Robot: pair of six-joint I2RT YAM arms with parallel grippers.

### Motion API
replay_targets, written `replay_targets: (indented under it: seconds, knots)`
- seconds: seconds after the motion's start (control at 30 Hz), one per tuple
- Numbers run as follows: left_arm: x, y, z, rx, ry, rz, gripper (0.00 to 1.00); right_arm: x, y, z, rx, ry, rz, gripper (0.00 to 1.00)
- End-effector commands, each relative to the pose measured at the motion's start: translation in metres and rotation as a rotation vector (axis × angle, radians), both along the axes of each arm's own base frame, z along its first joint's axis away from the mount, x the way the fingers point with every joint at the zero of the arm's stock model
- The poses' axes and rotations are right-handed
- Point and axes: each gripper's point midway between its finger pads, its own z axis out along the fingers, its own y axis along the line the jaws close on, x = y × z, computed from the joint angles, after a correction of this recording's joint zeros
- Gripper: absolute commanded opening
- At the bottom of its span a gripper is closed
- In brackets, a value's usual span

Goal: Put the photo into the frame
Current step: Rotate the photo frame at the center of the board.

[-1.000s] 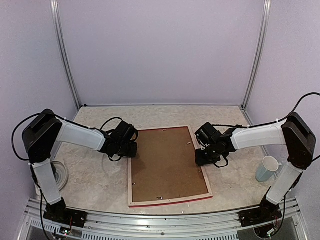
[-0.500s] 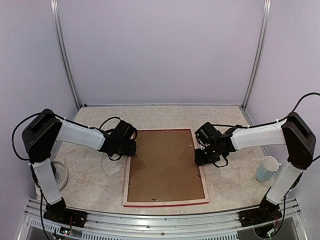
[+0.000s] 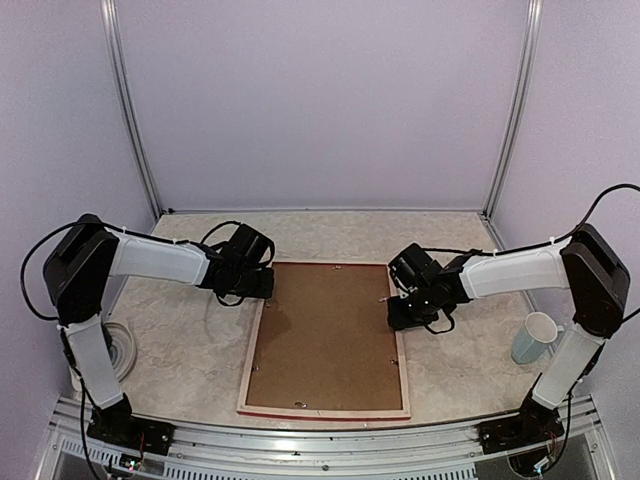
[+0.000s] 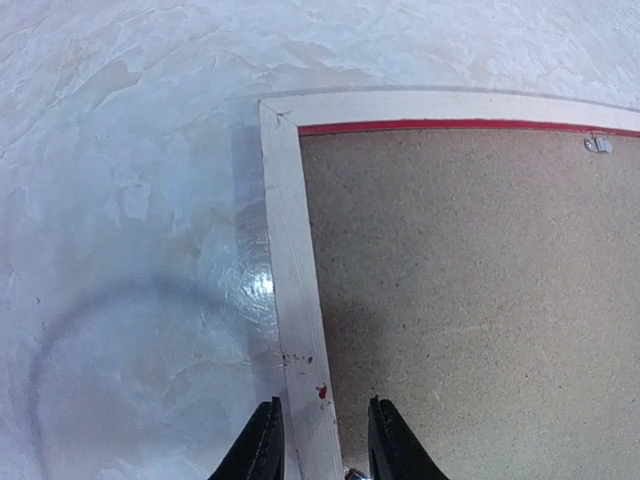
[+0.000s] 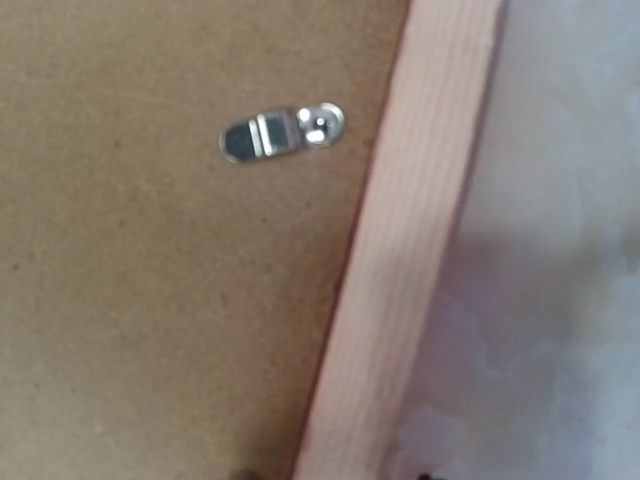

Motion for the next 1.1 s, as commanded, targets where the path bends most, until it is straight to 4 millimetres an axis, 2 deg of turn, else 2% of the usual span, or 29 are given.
replay_targets:
  seconds: [0.0, 0.1, 0.23, 0.33, 0.5, 0.67, 0.87, 1.07]
  knots:
    - [0.007, -0.002, 0.005, -0.008, 0.016, -0.006, 0.30, 0.009, 0.010, 0.008, 0.014, -0.033, 0.004, 0.41]
    - [0.011, -0.003, 0.013, 0.027, 0.002, 0.000, 0.38, 0.014, 0.006, 0.012, 0.016, -0.042, -0.009, 0.43]
    - [0.013, 0.001, 0.043, 0.084, -0.046, 0.011, 0.58, 0.022, 0.002, 0.025, 0.025, -0.064, -0.010, 0.47]
    - [0.009, 0.007, 0.055, 0.104, -0.042, 0.012, 0.67, 0.026, -0.004, 0.031, 0.023, -0.074, -0.009, 0.50]
    - [-0.011, 0.015, 0.036, 0.100, 0.038, 0.016, 0.72, 0.027, -0.012, 0.027, 0.010, -0.075, -0.002, 0.57]
    - [-0.030, 0.013, 0.012, 0.085, 0.090, 0.006, 0.73, 0.033, -0.016, 0.022, 0.037, -0.070, 0.006, 0.58]
    - [-0.039, 0.012, -0.006, 0.078, 0.110, 0.009, 0.70, 0.059, -0.022, 0.028, 0.110, -0.058, -0.004, 0.58]
    - [-0.035, 0.010, -0.007, 0.057, 0.093, 0.013, 0.68, 0.092, -0.010, 0.030, 0.126, -0.056, 0.014, 0.57]
